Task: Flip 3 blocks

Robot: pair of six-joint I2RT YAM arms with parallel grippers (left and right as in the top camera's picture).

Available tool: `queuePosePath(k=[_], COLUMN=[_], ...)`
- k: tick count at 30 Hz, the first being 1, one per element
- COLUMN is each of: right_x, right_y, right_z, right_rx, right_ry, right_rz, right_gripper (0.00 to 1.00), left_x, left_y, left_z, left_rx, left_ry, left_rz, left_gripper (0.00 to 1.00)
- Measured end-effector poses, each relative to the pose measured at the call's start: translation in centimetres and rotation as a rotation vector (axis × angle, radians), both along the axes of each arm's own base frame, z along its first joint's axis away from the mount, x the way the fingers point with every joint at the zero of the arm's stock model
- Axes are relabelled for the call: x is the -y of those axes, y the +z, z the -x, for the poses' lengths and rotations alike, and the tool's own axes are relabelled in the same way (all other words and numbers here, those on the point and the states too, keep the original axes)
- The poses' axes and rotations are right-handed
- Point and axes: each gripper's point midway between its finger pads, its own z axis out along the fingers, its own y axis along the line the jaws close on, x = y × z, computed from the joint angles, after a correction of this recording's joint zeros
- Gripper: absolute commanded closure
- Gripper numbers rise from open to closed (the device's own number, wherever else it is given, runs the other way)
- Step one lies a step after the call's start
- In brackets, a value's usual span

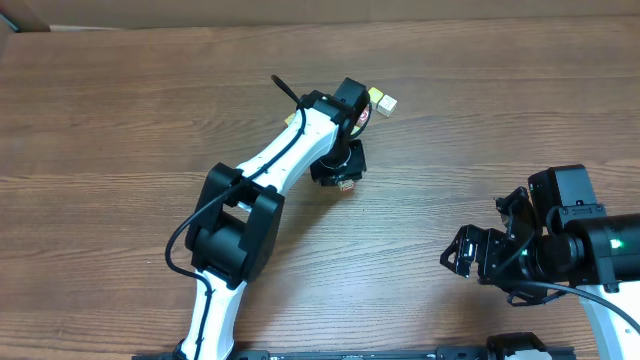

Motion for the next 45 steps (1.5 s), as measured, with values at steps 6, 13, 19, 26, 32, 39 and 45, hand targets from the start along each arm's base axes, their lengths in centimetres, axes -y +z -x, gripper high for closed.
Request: queuePosePath(k=[6,13,19,26,32,39,45], right_x=[0.01,0.02,0.01,0.02,0.01,0.01,0.01], right_y=[-0.02,-0.02,-0.02,-0.02,-0.02,-0.02,-0.02], right_z=[0.36,0.39,0.37,0.39,0.39,0.38,0.38], right_rx=[-0.015,-0.016,-0.015,-0.016,-0.016,-0.015,-0.015], right_ry=[0.003,0.003,0.003,0.003,0.003,0.003,0.003], right_rz=[0.000,0.001,0.000,0.000,0.000,0.000,0.000], right_gripper=[0.00,0.00,0.00,0.00,0.00,0.00,0.00], left_x=[-0.13,-0.10,-0.15,-0.39,-0.65,-0.71,-0.72], left_y=[0.02,0.09,0.10,0.05,0.02,0.01,-0.01], left_z=[-0.10,-0.15,-0.11,-0.16,-0.31,-0.50,-0.49], left_rx=[0.001,0.003,0.006,0.011,0.019,0.028,0.028], left_ry=[0.000,-0.005,-0.030,-0.033,-0.032,-0.031,-0.034], left_rz=[0.001,0.002,0.000,-0.013,-0.029,-0.033,-0.034], left_gripper=[0.86,0.86,0.73,0.71,0.71,0.70,0.90])
